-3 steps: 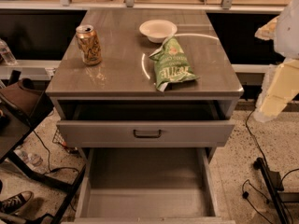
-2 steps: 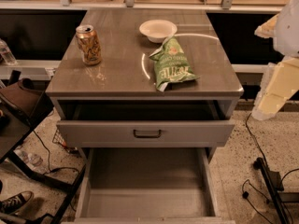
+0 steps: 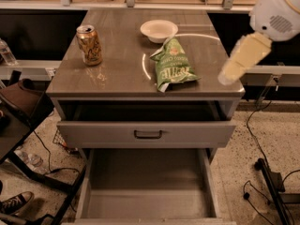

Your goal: Place green jalapeno chip bag into middle drawer

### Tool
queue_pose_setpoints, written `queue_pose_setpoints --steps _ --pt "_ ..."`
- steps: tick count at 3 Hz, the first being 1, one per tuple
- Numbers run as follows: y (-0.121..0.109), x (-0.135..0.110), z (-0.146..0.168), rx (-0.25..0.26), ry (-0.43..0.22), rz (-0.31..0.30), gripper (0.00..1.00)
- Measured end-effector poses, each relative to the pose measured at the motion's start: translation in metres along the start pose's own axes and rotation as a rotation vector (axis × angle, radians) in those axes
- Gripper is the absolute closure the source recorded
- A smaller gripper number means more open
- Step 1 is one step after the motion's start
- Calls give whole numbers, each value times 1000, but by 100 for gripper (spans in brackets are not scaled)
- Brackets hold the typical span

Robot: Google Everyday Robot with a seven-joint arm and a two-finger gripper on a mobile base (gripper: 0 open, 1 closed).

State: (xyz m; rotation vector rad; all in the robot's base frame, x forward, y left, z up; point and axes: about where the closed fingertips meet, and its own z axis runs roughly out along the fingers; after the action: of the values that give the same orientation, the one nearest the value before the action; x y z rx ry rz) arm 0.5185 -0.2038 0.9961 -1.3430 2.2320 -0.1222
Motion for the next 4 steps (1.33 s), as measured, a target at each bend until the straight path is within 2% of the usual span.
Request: queue_pose_setpoints --steps 1,2,4 --pt "-37 -23 31 4 -53 196 0" --pt "-51 -47 78 -66 -131 450 0" --pt "-47 -47 76 -53 -116 446 0"
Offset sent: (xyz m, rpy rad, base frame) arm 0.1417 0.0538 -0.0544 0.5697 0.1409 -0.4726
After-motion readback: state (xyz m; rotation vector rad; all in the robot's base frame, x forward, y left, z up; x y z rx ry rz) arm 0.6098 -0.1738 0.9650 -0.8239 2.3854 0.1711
